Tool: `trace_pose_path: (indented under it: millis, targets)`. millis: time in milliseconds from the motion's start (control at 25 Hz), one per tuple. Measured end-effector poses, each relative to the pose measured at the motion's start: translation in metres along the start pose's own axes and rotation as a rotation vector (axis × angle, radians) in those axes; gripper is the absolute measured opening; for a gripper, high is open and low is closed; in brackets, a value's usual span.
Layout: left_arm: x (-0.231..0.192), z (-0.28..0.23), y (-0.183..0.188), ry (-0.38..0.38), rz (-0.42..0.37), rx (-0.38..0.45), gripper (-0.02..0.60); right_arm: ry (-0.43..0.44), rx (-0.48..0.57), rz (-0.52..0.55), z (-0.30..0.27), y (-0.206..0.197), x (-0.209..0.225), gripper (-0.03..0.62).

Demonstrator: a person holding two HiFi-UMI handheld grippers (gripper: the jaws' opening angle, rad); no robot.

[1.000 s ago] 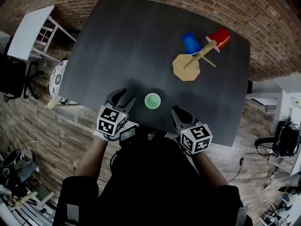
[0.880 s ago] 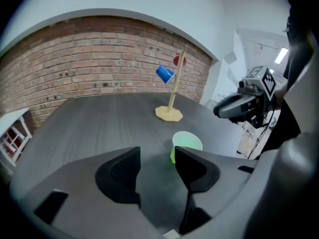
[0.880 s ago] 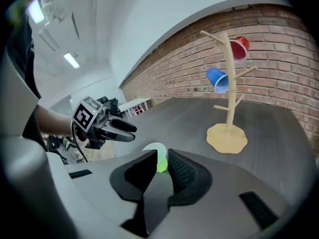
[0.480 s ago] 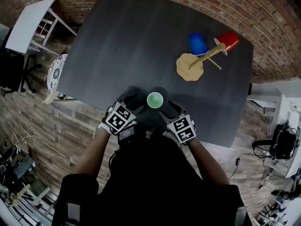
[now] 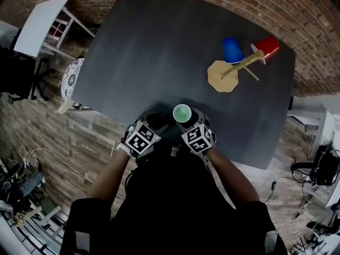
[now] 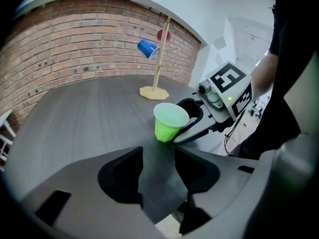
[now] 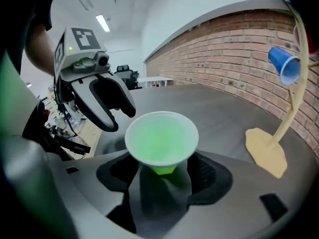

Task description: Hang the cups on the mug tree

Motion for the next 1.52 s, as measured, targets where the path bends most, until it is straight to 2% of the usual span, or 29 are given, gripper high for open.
trace_pose_path:
  millis: [200,440,640,960,1200,1280,1400,1520]
  targets:
    - [-0.01,0.009,-0.009,0.043,0.033,-0.027,0.207,0.014,0.028,-0.044,-0.008,0.006,0.003,0.291]
    - [-0.008,0.012,-0.009,0.035,0.043,-0.04,0.207,0.048,0.07,-0.137,-0.003,0.005,0.005,0.29]
    - [-0.002,0.01,0.005,0.022,0.013,-0.006,0.207,-0.006,0.112,-0.177,0.027,0.009,0.017,0.29]
    - [0.013,0.011,0.027,0.012,-0.025,0.011,0.206,-0.214,0.148,-0.228,0.113,-0.014,0.062,0.29]
    - [0.027,0.008,0.039,0.012,-0.055,0.022,0.206,-0.461,0.09,-0.25,0.185,-0.027,0.098,0.29]
    - [0.032,0.007,0.04,0.006,-0.057,0.028,0.206,-0.551,0.051,-0.224,0.209,-0.025,0.109,0.29]
    - [0.038,0.009,0.048,0.0,-0.07,0.04,0.206,-0.695,-0.064,-0.139,0.241,-0.024,0.129,0.29]
    - [0.04,0.009,0.049,-0.005,-0.072,0.047,0.206,-0.782,-0.119,-0.074,0.267,-0.016,0.148,0.29]
Point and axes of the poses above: the fingertips, and each gripper's own axes: z backward along the fingers, x to its right, y out of its top, the point moved 2 cm from there along z, backward along the fingers, and after that the axes turned 12 degrees about y, right-handed, at the moved point
